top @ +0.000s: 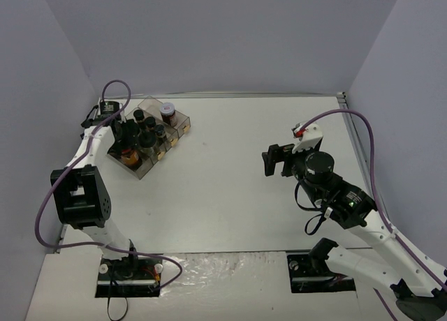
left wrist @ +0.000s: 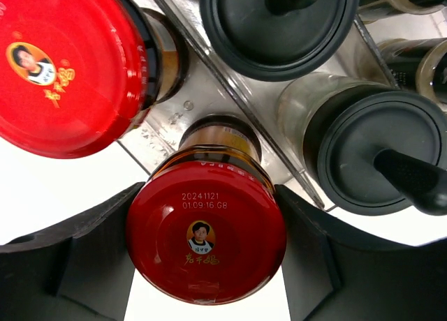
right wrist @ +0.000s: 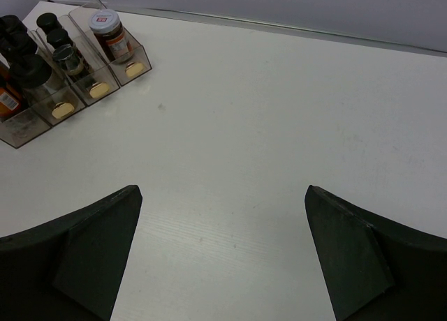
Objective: Organize the condiment bottles
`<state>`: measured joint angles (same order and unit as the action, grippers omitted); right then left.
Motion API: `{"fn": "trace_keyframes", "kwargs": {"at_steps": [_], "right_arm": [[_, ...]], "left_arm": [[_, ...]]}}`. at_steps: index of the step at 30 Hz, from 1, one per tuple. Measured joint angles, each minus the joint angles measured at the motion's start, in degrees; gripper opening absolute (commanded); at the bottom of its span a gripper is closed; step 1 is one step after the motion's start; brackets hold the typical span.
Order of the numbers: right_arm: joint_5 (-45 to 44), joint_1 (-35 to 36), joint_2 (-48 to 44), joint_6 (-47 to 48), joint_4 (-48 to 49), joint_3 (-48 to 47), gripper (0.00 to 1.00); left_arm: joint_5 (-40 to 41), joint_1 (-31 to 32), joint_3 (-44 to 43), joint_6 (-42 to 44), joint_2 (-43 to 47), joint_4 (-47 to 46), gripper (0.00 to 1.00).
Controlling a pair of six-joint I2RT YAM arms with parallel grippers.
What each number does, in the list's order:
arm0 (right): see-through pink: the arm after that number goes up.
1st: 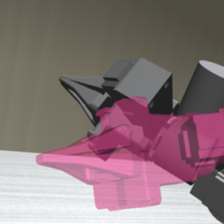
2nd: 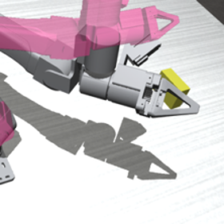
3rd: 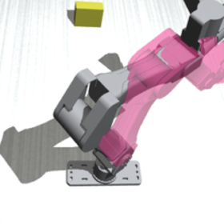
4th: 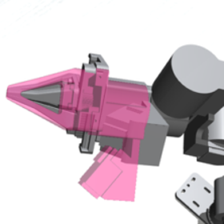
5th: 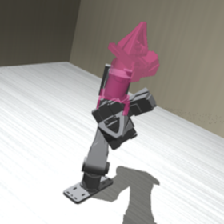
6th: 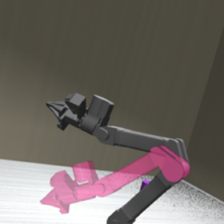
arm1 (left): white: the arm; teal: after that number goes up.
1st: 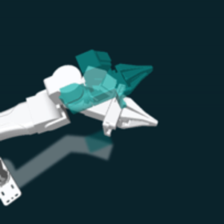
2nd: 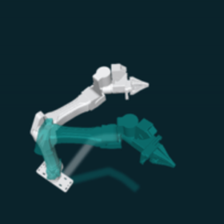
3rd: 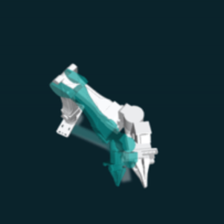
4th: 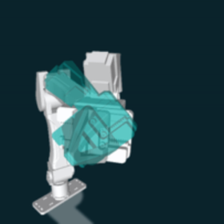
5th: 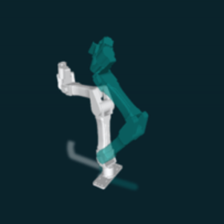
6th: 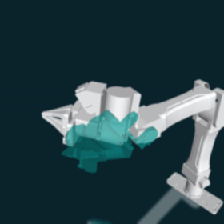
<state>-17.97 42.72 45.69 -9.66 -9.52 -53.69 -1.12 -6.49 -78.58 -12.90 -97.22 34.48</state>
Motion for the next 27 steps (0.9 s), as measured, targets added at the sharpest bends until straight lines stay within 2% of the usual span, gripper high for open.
{"fn": "trace_keyframes", "kwargs": {"at_steps": [2,6,11,14,20,27], "right_arm": [[0.01,0.00,0.00,-0.13,-0.02,0.00,1.00],[0.05,0.00,0.00,-0.34,-0.30,-0.16,1.00],[0.01,0.00,0.11,-0.62,-2.06,-2.82,1.00],[-0.47,0.00,-0.53,-0.73,-3.10,-4.97,1.00],[-4.28,0.00,-2.50,-0.08,-6.94,-10.42,1.00],[-11.13,0.00,-7.24,1.76,-9.00,-11.14,1.00]], "left_arm": [[0.05,0.07,0.56,-0.21,0.19,-1.14,0.81],[-0.10,0.12,1.49,-0.95,0.94,-1.87,0.97],[-0.19,0.14,1.70,-1.21,6.36,-0.46,0.97],[-0.38,0.16,1.70,-1.30,14.19,1.44,0.97],[-0.46,0.16,3.47,-1.52,37.13,5.08,0.97],[1.20,1.29,9.95,-2.60,61.16,11.12,0.97]]}}
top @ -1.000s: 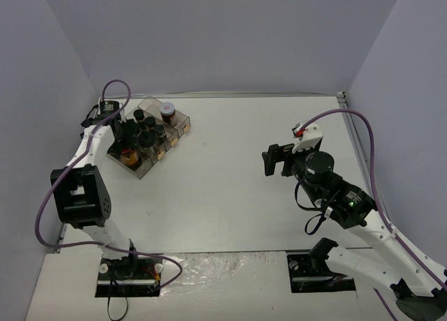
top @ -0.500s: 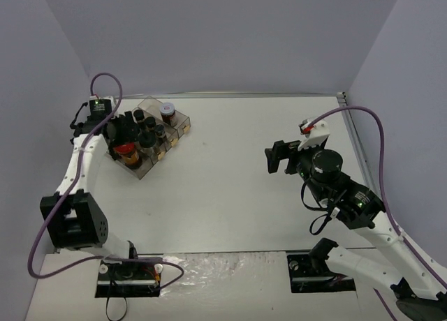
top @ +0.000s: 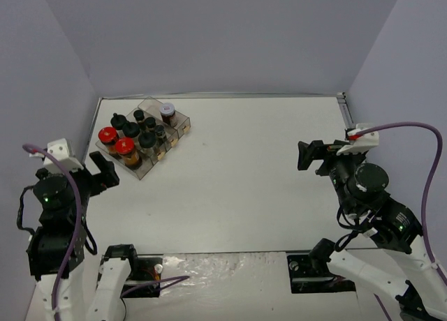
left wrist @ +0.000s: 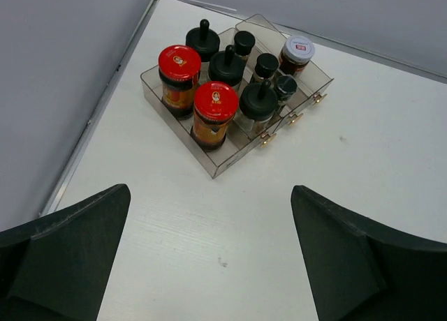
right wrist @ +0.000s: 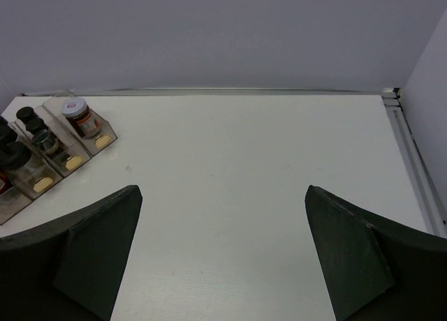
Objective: Organize the condiment bottles
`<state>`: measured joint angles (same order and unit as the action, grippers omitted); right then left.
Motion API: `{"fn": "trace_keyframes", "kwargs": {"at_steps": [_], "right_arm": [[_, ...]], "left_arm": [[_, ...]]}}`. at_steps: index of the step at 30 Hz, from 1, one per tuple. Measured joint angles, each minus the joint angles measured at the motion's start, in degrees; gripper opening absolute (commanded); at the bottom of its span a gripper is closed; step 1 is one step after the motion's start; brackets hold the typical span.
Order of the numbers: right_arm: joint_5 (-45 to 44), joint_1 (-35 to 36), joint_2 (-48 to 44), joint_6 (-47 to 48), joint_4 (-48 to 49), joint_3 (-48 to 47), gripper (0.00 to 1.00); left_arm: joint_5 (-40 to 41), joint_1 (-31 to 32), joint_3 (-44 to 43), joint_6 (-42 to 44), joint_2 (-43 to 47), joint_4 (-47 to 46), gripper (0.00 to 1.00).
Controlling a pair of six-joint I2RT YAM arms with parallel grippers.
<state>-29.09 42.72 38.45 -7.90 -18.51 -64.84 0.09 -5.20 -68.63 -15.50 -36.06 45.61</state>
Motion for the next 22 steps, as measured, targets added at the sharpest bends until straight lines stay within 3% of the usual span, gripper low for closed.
{"fn": "trace_keyframes", "kwargs": {"at_steps": [11,22], "right_arm": [[-5.90,0.00,-4.10,3.63,-0.18,-0.02,1.00],[-6.04,0.00,-4.97,6.01,0.80,0.02,1.00]], "left_arm": [[3.13,0.22,3.25,-0.89,15.38,10.28,0.97],[4.09,0.22,2.44,-1.18,16.55,14.09,0.97]]}}
